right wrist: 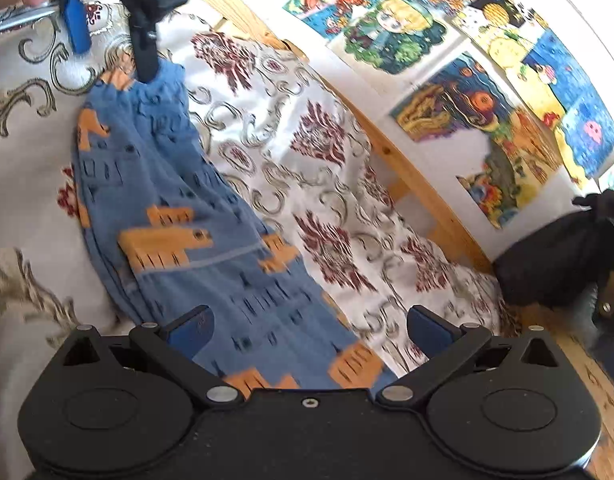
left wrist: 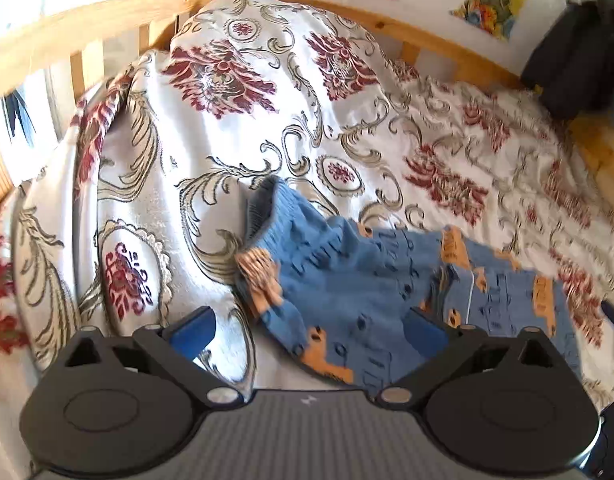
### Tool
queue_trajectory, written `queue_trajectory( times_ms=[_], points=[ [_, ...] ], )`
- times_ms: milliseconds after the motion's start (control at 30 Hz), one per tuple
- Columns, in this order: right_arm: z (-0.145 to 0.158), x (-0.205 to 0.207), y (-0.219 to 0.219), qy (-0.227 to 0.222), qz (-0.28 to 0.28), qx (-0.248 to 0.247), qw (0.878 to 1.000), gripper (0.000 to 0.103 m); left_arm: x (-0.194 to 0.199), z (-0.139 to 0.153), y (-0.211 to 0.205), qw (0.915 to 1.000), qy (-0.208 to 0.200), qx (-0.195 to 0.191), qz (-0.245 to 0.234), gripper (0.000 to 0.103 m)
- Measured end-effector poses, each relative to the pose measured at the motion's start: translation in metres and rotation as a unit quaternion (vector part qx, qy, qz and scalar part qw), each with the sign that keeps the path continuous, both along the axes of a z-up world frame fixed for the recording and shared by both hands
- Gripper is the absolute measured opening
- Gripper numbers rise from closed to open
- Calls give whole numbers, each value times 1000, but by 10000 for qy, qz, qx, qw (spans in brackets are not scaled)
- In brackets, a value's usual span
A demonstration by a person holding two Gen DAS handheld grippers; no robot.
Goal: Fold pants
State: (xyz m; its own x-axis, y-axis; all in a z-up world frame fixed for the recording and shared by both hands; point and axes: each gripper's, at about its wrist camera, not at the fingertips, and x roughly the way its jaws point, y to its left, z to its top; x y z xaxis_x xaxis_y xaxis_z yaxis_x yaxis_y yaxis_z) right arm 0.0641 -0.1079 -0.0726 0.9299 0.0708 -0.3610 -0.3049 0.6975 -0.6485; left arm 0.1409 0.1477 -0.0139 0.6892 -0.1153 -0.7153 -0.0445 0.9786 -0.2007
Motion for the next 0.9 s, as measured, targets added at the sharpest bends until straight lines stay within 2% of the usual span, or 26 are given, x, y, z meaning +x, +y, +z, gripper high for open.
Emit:
queue_trajectory(
  times_ms=[67, 133, 200, 533, 733, 833, 900],
  points=[
    [-1, 4, 7, 0, 1, 10, 10000, 102, 6, -6, 13, 9974, 45, -665, 257, 103],
    [-2, 8, 13, 30, -58, 21, 10000, 102, 9, -11, 25, 9894, -25, -1352, 530, 103],
    [-3, 10, 16, 13, -114, 94, 9999, 102, 11, -15, 31, 9827, -85, -1703, 729, 103],
    [-7, 7, 15, -185, -55, 522, 9985, 102, 16, -28, 38, 9772, -46, -1953, 826, 103],
    [-9, 12, 16, -183, -179, 486, 9985, 102, 16, -36, 52, 9603, -172, -2482, 1265, 102],
    [-9, 14, 20, -216, -201, 509, 9983, 102, 20, -38, 47, 9670, -72, -2152, 1358, 92],
    [-12, 14, 23, -161, -157, 467, 9987, 102, 21, -39, 43, 9716, -11, -1907, 1398, 76]
  ],
)
